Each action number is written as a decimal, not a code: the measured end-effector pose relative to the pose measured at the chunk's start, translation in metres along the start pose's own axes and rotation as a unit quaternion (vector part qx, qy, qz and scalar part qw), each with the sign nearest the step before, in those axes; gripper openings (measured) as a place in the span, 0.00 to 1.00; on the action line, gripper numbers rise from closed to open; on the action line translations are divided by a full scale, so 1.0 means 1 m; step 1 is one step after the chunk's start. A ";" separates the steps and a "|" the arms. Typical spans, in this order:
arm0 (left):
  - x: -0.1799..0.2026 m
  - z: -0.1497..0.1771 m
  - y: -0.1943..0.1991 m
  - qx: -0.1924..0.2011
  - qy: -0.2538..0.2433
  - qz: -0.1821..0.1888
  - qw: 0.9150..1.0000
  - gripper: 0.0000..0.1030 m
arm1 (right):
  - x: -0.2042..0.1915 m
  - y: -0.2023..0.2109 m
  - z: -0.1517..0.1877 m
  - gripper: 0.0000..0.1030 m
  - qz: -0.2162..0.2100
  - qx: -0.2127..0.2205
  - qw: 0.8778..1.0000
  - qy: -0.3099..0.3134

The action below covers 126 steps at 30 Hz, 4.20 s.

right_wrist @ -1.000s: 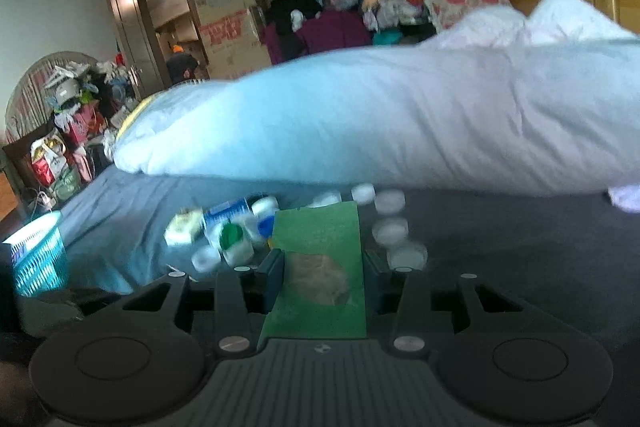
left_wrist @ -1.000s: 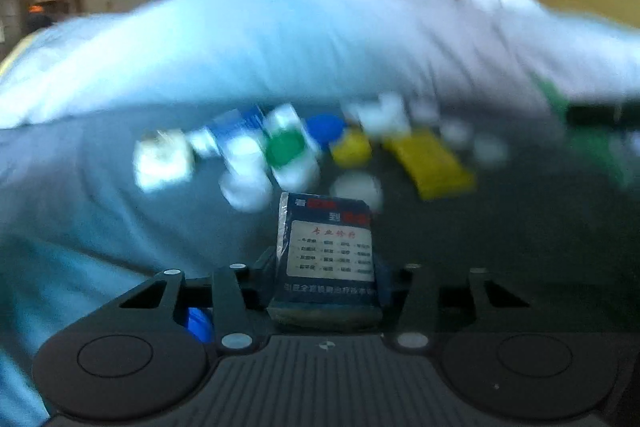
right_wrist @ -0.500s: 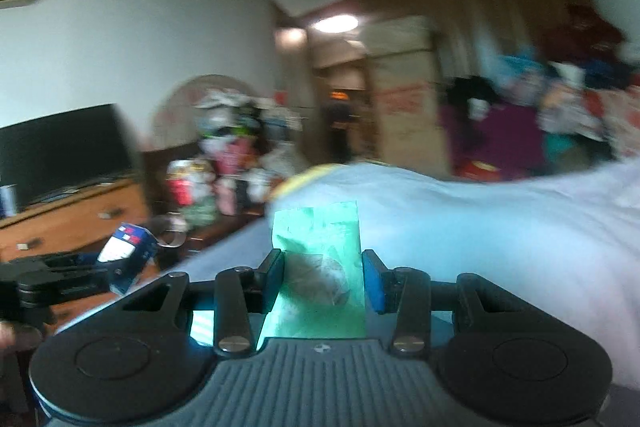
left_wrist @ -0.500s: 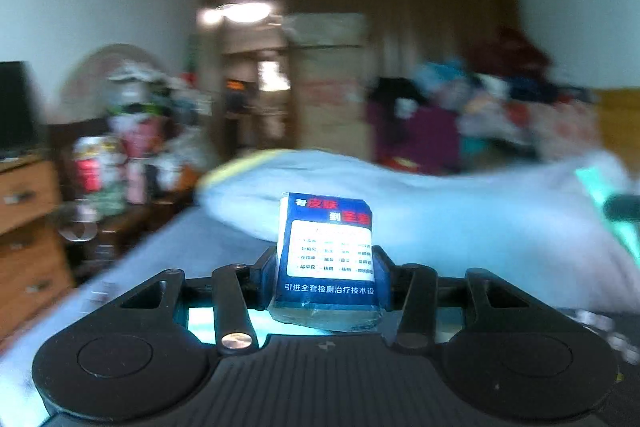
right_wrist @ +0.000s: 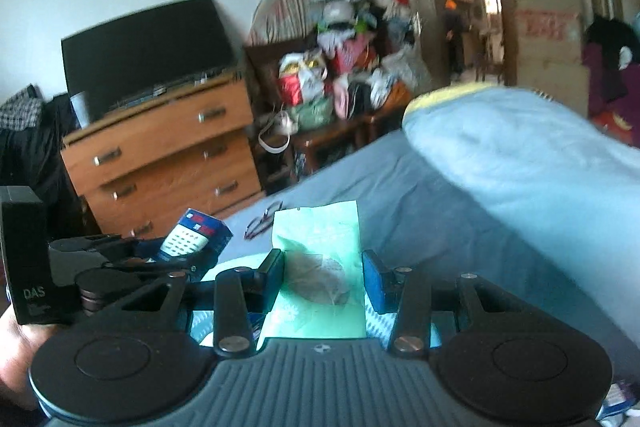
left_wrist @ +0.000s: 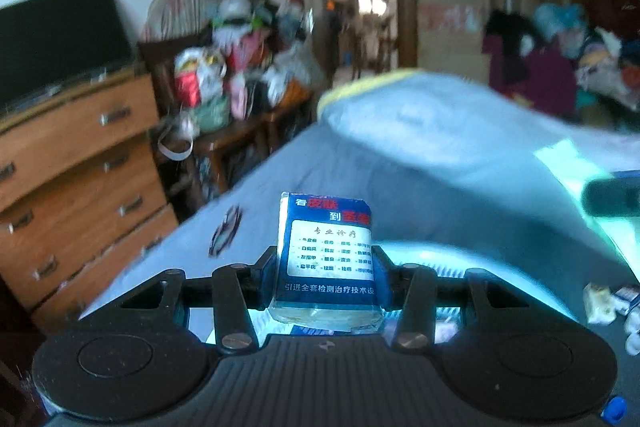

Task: Organize objects
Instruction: 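Carry the medicine box and green packet over the blue basket, then open both tools to drop the box and packet into the basket, then grasp a blue bottle cap with the left tool while the right tool grasps a yellow packet, then carry the blue cap and yellow packet over the blue basket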

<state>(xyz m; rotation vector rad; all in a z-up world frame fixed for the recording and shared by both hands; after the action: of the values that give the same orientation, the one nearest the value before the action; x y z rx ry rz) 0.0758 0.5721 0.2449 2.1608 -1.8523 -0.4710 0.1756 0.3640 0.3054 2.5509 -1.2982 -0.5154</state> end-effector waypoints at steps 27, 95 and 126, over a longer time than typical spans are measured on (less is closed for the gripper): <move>-0.035 0.020 -0.017 0.007 0.019 -0.030 0.999 1.00 | -0.032 -0.033 0.008 0.94 0.012 0.034 0.999 0.025; 0.291 0.094 0.076 0.071 -0.102 0.307 0.943 0.39 | 0.247 0.247 0.189 0.50 0.284 0.118 0.944 -0.120; -0.019 0.009 -0.001 -0.010 0.015 0.012 1.000 0.39 | -0.066 0.007 0.006 0.50 0.000 0.011 1.000 -0.005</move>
<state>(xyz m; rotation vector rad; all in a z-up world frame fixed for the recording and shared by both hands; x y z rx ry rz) 0.0707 0.5907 0.2380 2.1180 -1.8482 -0.4472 0.1327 0.4135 0.3161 2.5691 -1.3156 -0.5167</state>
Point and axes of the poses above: each gripper's, at about its wrist camera, not at the fingertips, and y roughly against the way its jaws point, x to its right, z to its underside, the point moved 7 cm from there along -y, roughly the way its jaws point, and after that the axes turned 8 degrees about x, right-handed, at the moved point
